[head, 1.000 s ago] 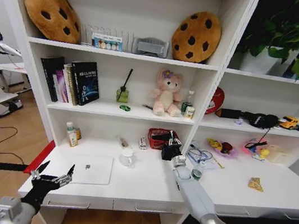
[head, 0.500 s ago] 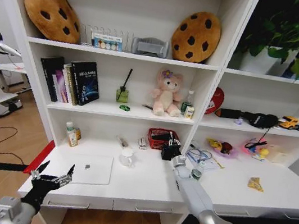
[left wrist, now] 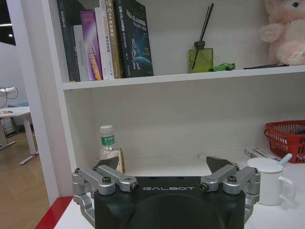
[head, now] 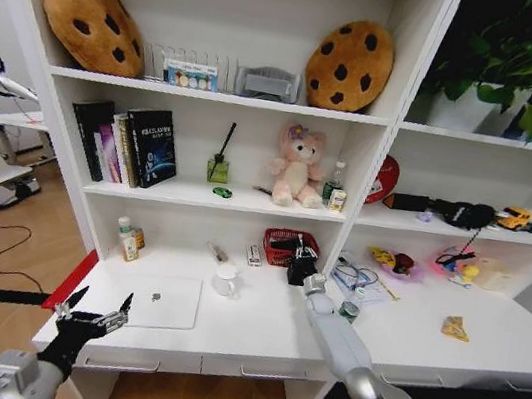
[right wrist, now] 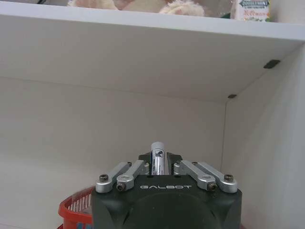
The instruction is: Organize the objects on the table.
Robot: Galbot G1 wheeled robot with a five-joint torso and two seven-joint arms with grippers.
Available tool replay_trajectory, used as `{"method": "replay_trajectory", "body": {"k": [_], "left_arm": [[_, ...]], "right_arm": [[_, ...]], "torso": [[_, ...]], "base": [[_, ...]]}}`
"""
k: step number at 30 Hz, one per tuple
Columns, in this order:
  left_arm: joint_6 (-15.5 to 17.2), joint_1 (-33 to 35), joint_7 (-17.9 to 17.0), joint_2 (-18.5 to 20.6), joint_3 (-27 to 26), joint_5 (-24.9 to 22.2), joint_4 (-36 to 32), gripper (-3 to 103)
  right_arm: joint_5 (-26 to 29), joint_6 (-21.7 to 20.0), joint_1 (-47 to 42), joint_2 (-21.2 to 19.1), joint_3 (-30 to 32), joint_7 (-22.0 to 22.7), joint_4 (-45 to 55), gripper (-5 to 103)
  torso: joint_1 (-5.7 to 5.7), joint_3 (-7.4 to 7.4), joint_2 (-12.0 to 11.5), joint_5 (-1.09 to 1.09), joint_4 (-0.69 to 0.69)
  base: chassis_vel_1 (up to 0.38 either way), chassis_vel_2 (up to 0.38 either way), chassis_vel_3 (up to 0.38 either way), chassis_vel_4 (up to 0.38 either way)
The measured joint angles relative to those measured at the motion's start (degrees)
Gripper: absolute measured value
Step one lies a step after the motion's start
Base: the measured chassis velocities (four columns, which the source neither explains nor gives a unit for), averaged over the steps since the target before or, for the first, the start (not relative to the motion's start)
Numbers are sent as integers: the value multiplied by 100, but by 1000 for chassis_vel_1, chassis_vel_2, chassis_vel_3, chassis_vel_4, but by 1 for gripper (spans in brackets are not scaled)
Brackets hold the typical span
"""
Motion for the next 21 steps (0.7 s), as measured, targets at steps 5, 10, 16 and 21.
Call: {"method": "replay_trajectory", "body": {"k": [5,10,16,21], "left_arm": [[0,0,0,0,0,0,0,100],[0,0,0,0,0,0,0,100],[0,0,0,0,0,0,0,100],[0,0,2,0,0,0,0,100]], "right_arm": [[159,-224,-116,-95,15,-27,228,28],[208,-277,-229,-170,14,-23,395,50],[414,-403,-398,-317,-69,27,735,61],[1110,-1369,-995,-1224,-266,381,2632,89]], "torso": [[-1,0,0,0,0],[-1,0,0,0,1],[0,0,0,1,3],[-1,0,0,0,-2]], "base": [[0,0,0,0],[0,0,0,0],[0,0,0,0],[0,0,0,0]]}}
